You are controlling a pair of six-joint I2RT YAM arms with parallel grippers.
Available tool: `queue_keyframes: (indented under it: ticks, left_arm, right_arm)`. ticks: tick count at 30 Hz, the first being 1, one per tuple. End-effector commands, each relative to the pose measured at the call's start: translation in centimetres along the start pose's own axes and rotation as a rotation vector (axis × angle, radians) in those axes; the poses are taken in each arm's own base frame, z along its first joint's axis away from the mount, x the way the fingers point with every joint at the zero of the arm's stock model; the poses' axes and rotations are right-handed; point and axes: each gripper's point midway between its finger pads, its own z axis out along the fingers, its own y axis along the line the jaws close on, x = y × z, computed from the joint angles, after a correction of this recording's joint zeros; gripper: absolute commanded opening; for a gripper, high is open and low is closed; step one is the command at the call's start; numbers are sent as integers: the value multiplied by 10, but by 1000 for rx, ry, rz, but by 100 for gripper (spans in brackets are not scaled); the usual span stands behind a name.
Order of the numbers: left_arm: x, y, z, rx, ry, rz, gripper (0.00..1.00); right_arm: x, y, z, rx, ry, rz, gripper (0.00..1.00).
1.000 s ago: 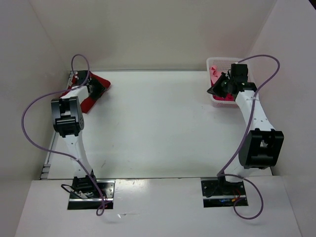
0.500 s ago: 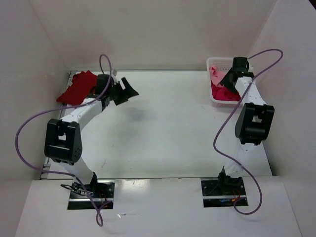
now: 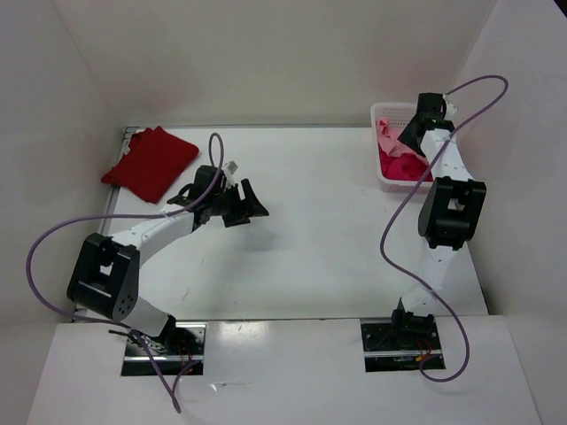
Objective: Fold and stack the t-shirts
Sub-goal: Grab crumpled tshirt from bin with the right arm
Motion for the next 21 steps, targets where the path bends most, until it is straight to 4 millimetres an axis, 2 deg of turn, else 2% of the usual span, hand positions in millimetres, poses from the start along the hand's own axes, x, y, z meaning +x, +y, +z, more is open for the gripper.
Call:
queue_keyframes:
  ticks: [1,2,3,4,5,6,10,12,13,14,15,20,21]
  left_arm:
    - [-4,-12,-12,36,-34,-10,81]
    - [-4,-12,-12,36,-34,-10,81]
    - [-4,-12,-12,36,-34,-10,81]
    - [-3,-11,-12,30,-27,-13,81]
    - [-3,-11,-12,30,-27,-23,81]
    - [-2,-12,-12,37,-21,-22,81]
    - [-1,-11,-15,24,-23,-26,81]
    - [0,-8,-15,11,-21,-30,81]
    - [0,-8,-15,11,-21,-30,81]
    - [3,-5,-14,5,-15,-34,81]
    - [2,-7,-16,11,-21,-30,81]
    - [2,-8,-16,11,-21,-39,81]
    - [2,-8,-16,11,-21,-39,81]
  right_arm:
    - [-33,11,-23,-45,-111,16,58]
    - [-36,28,-23,-126,-94,-7,60]
    - [-31,34,-18,-146,-62,-14,62]
    - [-7,32,3,-127,25,-32,62]
    - [-12,39,4,-149,27,-31,62]
    - [-1,44,10,-181,63,-35,62]
    - [16,54,20,-241,102,1,62]
    - [19,58,24,-258,114,0,62]
    - [14,61,24,-260,110,1,60]
    - [26,57,34,-238,150,-5,59]
    - [25,58,35,-240,146,-4,57]
    - [20,67,32,-283,138,27,26]
    - [18,69,32,-288,129,28,22]
